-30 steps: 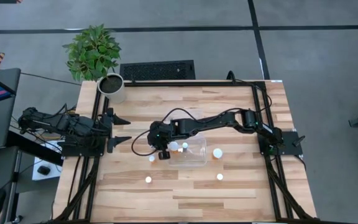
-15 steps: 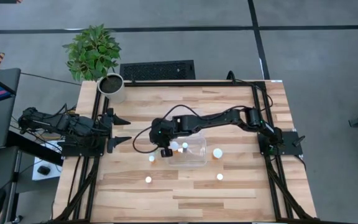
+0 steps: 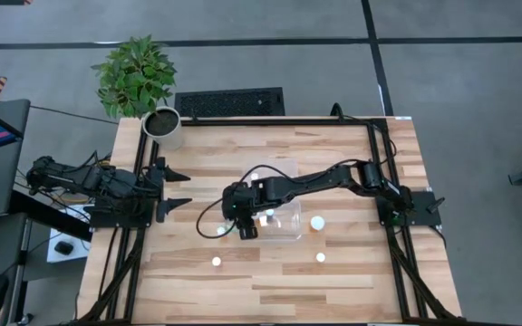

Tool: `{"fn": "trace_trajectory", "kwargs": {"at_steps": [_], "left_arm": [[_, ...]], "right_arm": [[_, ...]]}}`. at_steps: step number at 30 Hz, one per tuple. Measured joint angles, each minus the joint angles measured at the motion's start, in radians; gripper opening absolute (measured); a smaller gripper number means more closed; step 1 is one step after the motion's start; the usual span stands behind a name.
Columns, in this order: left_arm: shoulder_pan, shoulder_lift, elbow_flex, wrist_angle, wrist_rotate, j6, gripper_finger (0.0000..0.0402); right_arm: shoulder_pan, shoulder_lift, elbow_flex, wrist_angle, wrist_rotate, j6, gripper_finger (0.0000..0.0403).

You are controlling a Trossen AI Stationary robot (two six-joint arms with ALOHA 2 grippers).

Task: Pick and place medicine bottles into bin by pill shape (circle, oval)
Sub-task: Put the blue tablet bottle into the top transparent bin

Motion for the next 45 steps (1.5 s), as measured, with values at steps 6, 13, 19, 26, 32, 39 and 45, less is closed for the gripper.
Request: {"fn": "trace_trajectory", "kwargs": {"at_steps": [6,13,19,26,32,39,45], "left_arm": [[0.000,0.000,-0.012,0.012,-0.022,-0.029,0.0316],[0.000,0.088,-0.094,0.096,-0.028,-0.087,0.0316],[0.006,0.320,-0.114,0.316,0.012,0.015,0.0316],[0.106,0.618,-0.045,0.357,0.176,0.147,0.0316],[0.246,0.760,-0.010,0.378,0.377,0.245,0.0316],[0.341,0.876,-0.005,0.366,0.579,0.363,0.0316],[0.329,0.959,-0.005,0.431,0.641,0.374,0.0316]], "right_arm": [[0.013,0.002,0.078,-0.117,0.018,-0.008,0.0223],[0.037,-0.070,0.313,-0.581,0.020,-0.023,0.0215],[0.058,-0.256,0.337,-0.718,0.043,0.059,0.0215],[0.119,-0.406,0.337,-0.726,0.154,0.155,0.0212],[0.187,-0.437,0.337,-0.737,0.226,0.170,0.0211],[0.232,-0.415,0.335,-0.758,0.227,0.170,0.0205],[0.237,-0.392,0.324,-0.780,0.233,0.178,0.0202]]}}
